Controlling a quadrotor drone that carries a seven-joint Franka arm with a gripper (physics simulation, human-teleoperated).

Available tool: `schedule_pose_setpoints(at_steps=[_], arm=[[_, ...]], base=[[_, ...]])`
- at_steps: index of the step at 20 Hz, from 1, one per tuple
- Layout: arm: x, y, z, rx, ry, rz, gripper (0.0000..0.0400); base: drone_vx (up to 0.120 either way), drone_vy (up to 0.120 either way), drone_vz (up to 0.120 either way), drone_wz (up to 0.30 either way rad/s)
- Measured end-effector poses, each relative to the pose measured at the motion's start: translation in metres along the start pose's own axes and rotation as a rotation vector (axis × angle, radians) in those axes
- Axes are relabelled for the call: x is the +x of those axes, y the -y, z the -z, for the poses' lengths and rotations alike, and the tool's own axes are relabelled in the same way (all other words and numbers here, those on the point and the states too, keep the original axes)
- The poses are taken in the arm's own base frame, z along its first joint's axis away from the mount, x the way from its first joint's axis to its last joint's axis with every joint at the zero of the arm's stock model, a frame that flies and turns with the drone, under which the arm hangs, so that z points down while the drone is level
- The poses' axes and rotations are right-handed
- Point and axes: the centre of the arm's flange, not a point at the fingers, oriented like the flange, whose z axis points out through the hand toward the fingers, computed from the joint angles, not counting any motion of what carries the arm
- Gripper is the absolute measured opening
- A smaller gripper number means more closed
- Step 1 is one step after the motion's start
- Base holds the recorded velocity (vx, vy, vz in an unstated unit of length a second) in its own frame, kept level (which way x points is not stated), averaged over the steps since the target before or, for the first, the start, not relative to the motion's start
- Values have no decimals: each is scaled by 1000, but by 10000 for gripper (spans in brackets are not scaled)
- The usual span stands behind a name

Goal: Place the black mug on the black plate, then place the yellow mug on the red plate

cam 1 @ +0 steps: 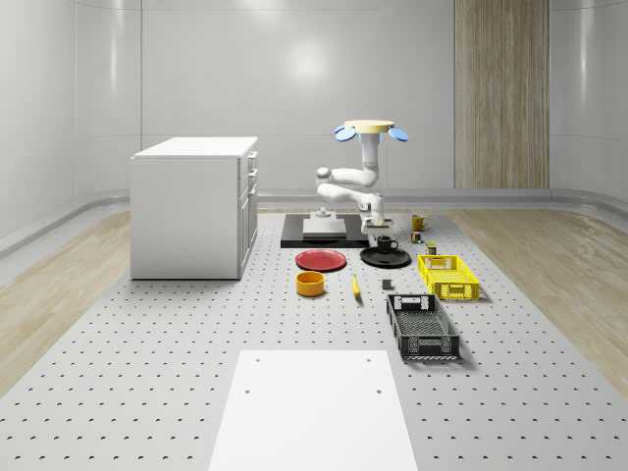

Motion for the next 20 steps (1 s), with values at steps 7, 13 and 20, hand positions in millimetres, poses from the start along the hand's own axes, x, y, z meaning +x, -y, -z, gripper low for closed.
schedule_pose_setpoints(at_steps=[7,13,20], arm=[[0,0,-19,0,0,0,251],[0,0,-5,0,0,0,367],[0,0,20,0,0,0,394]], base=[[0,0,0,0],[0,0,0,0],[0,0,80,0]])
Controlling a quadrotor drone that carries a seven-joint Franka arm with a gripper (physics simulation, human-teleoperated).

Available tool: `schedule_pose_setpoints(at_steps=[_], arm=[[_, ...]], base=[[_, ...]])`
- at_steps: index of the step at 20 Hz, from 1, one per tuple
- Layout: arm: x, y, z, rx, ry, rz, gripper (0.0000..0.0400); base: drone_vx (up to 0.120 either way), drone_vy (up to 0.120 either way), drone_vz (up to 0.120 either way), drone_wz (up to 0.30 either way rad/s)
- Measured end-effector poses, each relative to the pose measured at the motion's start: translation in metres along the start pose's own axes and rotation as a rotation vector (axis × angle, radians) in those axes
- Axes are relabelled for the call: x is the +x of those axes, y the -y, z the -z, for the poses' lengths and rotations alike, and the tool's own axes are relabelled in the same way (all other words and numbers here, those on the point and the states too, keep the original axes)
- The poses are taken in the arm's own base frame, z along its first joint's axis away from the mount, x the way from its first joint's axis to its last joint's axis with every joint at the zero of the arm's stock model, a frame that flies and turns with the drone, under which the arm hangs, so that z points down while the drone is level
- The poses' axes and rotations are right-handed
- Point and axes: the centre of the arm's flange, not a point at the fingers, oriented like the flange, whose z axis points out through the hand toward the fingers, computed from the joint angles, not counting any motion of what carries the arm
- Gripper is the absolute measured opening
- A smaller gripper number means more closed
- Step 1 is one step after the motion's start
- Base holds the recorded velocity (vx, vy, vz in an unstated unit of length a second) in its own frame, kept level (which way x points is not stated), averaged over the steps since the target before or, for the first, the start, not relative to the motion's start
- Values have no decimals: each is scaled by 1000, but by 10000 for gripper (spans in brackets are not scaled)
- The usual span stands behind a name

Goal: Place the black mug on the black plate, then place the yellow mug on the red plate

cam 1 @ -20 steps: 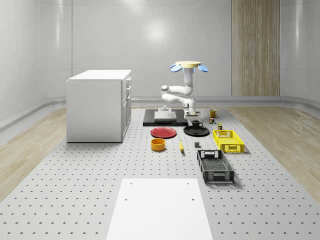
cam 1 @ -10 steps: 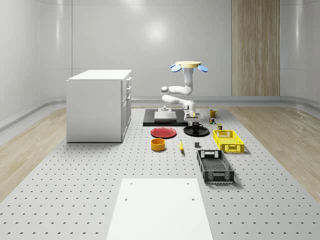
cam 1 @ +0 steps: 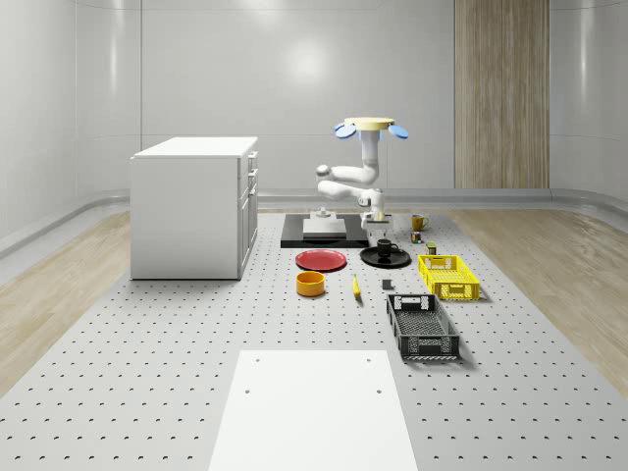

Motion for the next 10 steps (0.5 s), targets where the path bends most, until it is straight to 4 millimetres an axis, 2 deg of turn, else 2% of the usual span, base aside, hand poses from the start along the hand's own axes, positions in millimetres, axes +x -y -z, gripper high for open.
schedule_pose_setpoints(at_steps=[6,8,10], arm=[[0,0,7,0,0,0,399],[0,0,8,0,0,0,399],[0,0,9,0,0,0,400]], base=[[0,7,120,0],[-120,120,100,0],[-120,120,0,0]])
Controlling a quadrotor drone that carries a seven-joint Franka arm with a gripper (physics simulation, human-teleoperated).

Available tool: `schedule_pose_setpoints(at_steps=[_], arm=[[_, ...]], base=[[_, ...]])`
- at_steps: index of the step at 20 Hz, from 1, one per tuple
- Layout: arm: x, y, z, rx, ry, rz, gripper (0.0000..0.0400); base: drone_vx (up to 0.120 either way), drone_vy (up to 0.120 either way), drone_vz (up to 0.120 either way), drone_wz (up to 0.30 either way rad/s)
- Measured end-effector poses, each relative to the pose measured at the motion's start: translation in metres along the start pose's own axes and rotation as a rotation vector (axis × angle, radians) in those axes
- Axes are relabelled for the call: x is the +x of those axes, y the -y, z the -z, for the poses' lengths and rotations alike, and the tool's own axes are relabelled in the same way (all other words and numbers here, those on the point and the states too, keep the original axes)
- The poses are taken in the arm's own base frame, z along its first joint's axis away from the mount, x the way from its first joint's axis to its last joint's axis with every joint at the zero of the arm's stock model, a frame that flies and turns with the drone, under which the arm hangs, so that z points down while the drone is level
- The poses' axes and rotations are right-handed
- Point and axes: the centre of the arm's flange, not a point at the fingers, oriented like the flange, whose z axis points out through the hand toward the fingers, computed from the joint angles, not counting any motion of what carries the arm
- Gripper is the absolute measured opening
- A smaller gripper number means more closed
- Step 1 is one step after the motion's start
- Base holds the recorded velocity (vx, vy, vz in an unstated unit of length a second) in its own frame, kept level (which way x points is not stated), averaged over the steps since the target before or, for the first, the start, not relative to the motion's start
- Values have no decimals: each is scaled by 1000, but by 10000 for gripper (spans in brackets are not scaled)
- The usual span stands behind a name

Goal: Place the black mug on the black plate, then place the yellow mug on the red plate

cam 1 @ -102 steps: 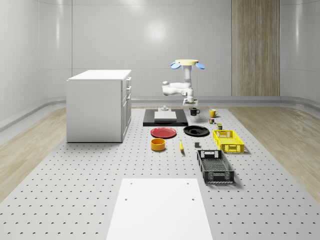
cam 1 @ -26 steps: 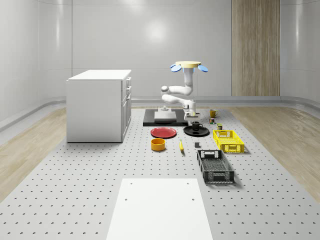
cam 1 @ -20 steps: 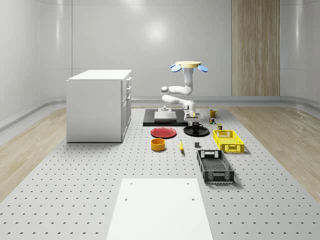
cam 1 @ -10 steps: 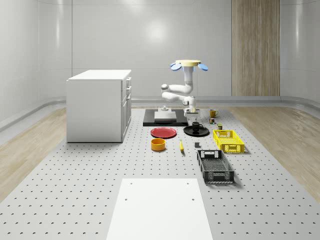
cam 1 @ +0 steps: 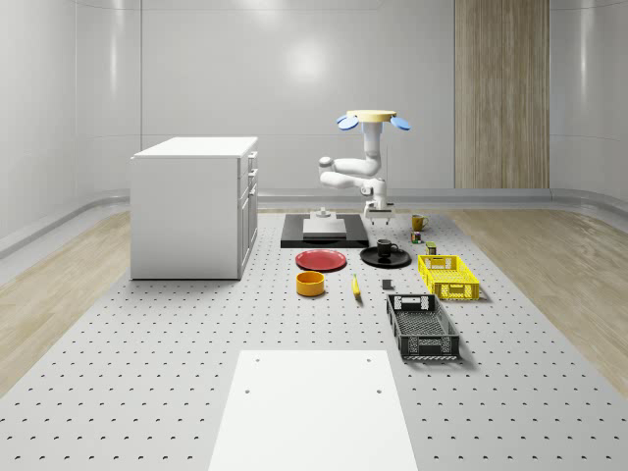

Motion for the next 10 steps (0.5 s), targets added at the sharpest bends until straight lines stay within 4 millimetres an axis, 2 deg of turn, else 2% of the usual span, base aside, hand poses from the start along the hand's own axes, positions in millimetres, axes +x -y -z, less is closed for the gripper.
schedule_pose_setpoints(at_steps=[10], arm=[[0,0,1,0,0,0,400]], base=[[-120,120,0,0]])
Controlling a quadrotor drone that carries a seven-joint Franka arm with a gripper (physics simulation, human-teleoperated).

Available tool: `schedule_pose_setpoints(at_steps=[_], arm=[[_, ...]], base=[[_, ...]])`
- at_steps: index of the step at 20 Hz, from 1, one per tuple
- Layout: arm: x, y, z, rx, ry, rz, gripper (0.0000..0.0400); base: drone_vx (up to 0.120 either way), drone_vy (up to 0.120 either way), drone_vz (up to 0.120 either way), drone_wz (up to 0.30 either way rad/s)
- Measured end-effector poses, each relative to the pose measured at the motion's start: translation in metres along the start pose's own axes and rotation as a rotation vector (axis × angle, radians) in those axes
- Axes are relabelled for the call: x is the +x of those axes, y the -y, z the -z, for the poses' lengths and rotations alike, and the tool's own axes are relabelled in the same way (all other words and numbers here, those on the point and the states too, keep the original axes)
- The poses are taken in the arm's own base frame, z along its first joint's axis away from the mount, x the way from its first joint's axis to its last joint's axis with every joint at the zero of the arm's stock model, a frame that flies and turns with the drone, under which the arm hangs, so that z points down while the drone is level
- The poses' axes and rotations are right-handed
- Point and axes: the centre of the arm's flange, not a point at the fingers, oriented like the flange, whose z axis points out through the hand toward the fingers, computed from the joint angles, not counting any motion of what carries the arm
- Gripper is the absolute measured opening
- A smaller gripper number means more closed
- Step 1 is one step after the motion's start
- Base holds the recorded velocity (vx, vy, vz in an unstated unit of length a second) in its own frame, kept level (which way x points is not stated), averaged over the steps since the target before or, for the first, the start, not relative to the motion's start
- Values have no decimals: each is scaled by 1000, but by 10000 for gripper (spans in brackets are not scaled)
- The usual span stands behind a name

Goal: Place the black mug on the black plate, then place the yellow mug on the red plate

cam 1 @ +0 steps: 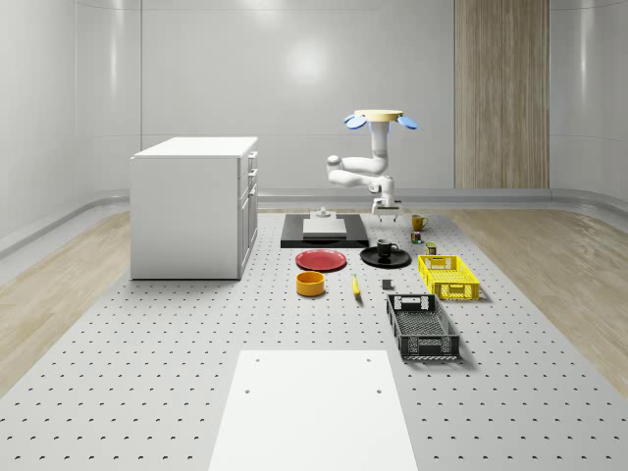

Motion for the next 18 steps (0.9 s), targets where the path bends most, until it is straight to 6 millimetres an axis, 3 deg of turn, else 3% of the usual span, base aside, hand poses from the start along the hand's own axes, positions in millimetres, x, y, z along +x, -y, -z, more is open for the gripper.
schedule_pose_setpoints(at_steps=[6,10,18], arm=[[0,0,0,0,0,0,400],[0,0,0,0,0,0,400],[0,0,0,0,0,0,400]], base=[[-120,120,0,0],[-120,120,110,0],[-120,120,0,0]])
